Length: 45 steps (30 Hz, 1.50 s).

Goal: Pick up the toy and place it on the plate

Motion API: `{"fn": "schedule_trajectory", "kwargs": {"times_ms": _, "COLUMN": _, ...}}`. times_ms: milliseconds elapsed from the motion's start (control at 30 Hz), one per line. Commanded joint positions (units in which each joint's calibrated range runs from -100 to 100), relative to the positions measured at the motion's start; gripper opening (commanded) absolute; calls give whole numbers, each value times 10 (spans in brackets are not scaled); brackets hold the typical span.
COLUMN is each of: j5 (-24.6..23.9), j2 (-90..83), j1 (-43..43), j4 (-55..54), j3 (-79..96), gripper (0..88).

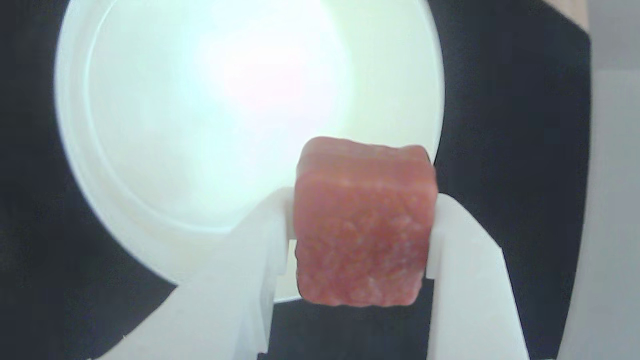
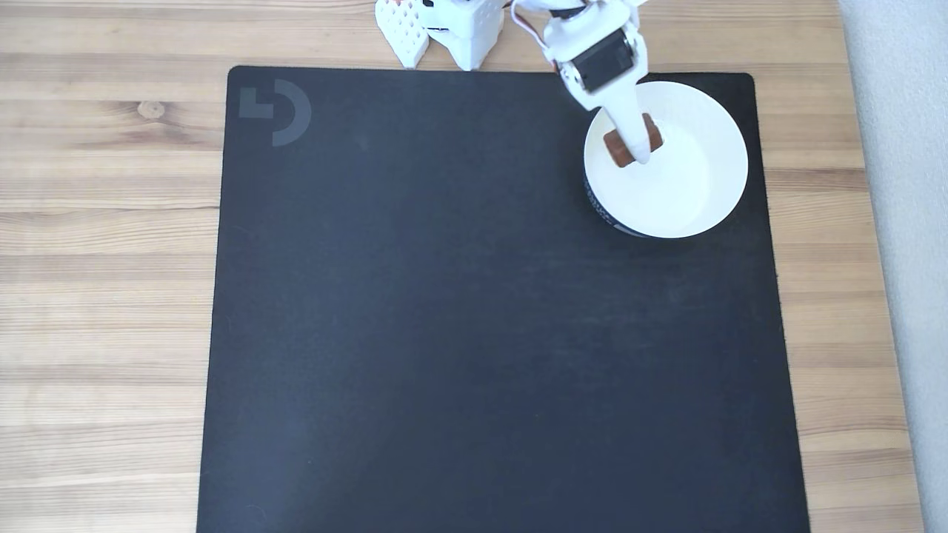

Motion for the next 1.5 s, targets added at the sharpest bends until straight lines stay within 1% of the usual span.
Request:
{"fn": "schedule_trajectory", "kwargs": {"times_ms": 0, "j5": -3, "j2": -47, "j1": 0, "j4": -10, "j3": 43, "gripper": 27}}
{"fn": "schedule_trajectory", "kwargs": {"times_ms": 67, "j5": -3, "j2": -47, "j1": 1, "j4": -10, "j3": 42, "gripper": 29}}
{"fn": "schedule_trajectory", "kwargs": {"times_ms": 133, "j5": -4, "j2": -47, "j1": 1, "j4": -10, "j3": 42, "gripper": 63}}
{"fn": "schedule_trajectory", "kwargs": {"times_ms": 167, "j5": -4, "j2": -47, "j1": -1, "j4": -10, "j3": 42, "gripper": 102}}
{"fn": "schedule_trajectory", "kwargs": {"times_ms": 233, "j5": -4, "j2": -46, "j1": -3, "j4": -9, "j3": 43, "gripper": 235}}
{"fn": "schedule_trajectory", "kwargs": {"times_ms": 267, "j5": -4, "j2": -46, "j1": -4, "j4": -9, "j3": 43, "gripper": 244}}
{"fn": "schedule_trajectory", "kwargs": {"times_ms": 367, "j5": -4, "j2": -46, "j1": -4, "j4": -9, "j3": 42, "gripper": 228}}
{"fn": "schedule_trajectory", "kwargs": {"times_ms": 767, "j5": -4, "j2": -47, "j1": -1, "j4": -9, "j3": 43, "gripper": 226}}
{"fn": "schedule_trajectory", "kwargs": {"times_ms": 833, "j5": -3, "j2": -50, "j1": 2, "j4": -9, "j3": 43, "gripper": 204}}
{"fn": "schedule_trajectory", "kwargs": {"times_ms": 867, "j5": -2, "j2": -55, "j1": 17, "j4": -9, "j3": 42, "gripper": 121}}
{"fn": "schedule_trajectory", "kwargs": {"times_ms": 900, "j5": -2, "j2": -55, "j1": 30, "j4": -10, "j3": 41, "gripper": 72}}
{"fn": "schedule_trajectory", "kwargs": {"times_ms": 933, "j5": -3, "j2": -55, "j1": 45, "j4": -10, "j3": 41, "gripper": 27}}
{"fn": "schedule_trajectory", "kwargs": {"times_ms": 967, "j5": 0, "j2": -55, "j1": 60, "j4": -10, "j3": 41, "gripper": 17}}
{"fn": "schedule_trajectory", "kwargs": {"times_ms": 1033, "j5": 2, "j2": -55, "j1": 101, "j4": -11, "j3": 42, "gripper": 26}}
{"fn": "schedule_trajectory", "kwargs": {"times_ms": 1133, "j5": 4, "j2": -55, "j1": 162, "j4": -48, "j3": 43, "gripper": 24}}
{"fn": "schedule_trajectory", "kwargs": {"times_ms": 1167, "j5": 17, "j2": -55, "j1": 195, "j4": -64, "j3": 43, "gripper": 24}}
{"fn": "schedule_trajectory", "kwargs": {"times_ms": 1300, "j5": 60, "j2": -56, "j1": 268, "j4": -102, "j3": 42, "gripper": 24}}
{"fn": "schedule_trajectory", "kwargs": {"times_ms": 1333, "j5": 74, "j2": -57, "j1": 301, "j4": -108, "j3": 42, "gripper": 24}}
{"fn": "schedule_trajectory", "kwargs": {"times_ms": 1467, "j5": 92, "j2": -57, "j1": 368, "j4": -110, "j3": 42, "gripper": 23}}
